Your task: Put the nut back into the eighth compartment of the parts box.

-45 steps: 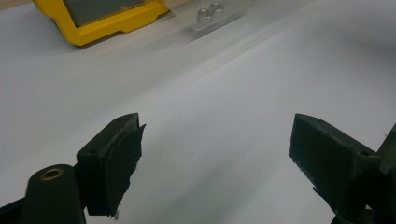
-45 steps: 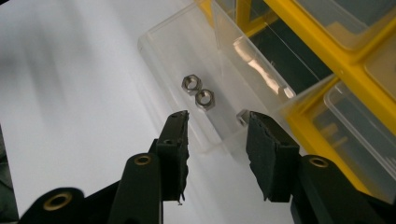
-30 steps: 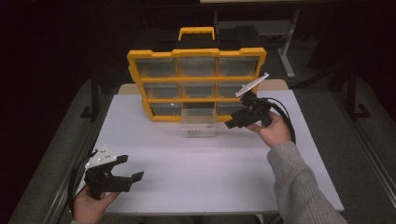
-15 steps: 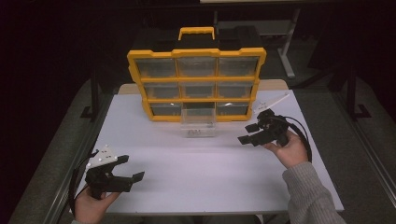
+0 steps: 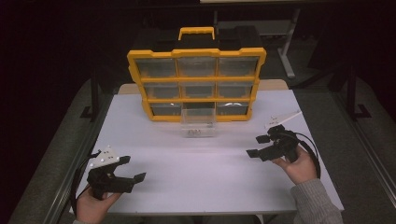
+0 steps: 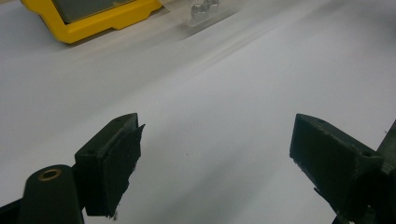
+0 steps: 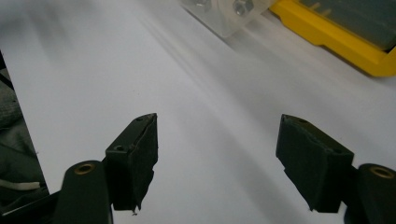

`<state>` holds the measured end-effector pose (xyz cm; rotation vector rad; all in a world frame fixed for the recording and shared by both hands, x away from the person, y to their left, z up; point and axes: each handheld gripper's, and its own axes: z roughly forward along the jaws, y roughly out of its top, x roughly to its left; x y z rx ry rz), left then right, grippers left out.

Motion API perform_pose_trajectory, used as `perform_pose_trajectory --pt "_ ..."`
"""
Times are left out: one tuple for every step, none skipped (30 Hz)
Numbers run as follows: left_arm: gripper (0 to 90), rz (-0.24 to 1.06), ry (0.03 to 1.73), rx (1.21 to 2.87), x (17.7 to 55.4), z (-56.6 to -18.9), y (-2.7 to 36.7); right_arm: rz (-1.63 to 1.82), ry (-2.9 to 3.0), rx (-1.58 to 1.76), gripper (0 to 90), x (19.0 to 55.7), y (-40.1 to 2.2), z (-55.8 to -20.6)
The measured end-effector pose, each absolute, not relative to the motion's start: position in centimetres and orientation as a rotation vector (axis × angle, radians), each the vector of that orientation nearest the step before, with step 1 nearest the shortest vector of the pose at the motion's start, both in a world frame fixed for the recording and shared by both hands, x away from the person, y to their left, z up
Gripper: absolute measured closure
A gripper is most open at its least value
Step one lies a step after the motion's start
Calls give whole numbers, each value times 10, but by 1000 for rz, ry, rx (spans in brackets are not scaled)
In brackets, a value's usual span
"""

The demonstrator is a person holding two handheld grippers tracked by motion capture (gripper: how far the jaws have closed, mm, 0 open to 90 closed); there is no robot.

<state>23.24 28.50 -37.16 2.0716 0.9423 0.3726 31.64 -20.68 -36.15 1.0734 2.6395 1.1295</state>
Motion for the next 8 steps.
perform_pose_trajectory --pt "159 372 942 2073 232 -372 285 1130 2638 1080 266 314 -208 -363" --pt "159 371 942 2077 232 -372 285 1129 2636 1075 263 313 -209 -365" --pt "159 370 939 2080 232 -372 285 1135 2634 1078 260 311 -209 -367" --pt "159 369 937 2081 232 -372 285 1135 2633 1088 253 308 -210 -370" --pt "159 372 933 2082 232 -372 285 1131 2632 1091 244 307 -211 -372" --pt "159 374 932 2082 232 -372 285 1130 2631 1093 245 305 -211 -373" --pt "159 375 929 2083 232 -372 285 1126 2634 1086 246 304 -212 -375" --pt "159 376 927 2082 233 -372 285 1130 2633 1098 246 302 -212 -377"
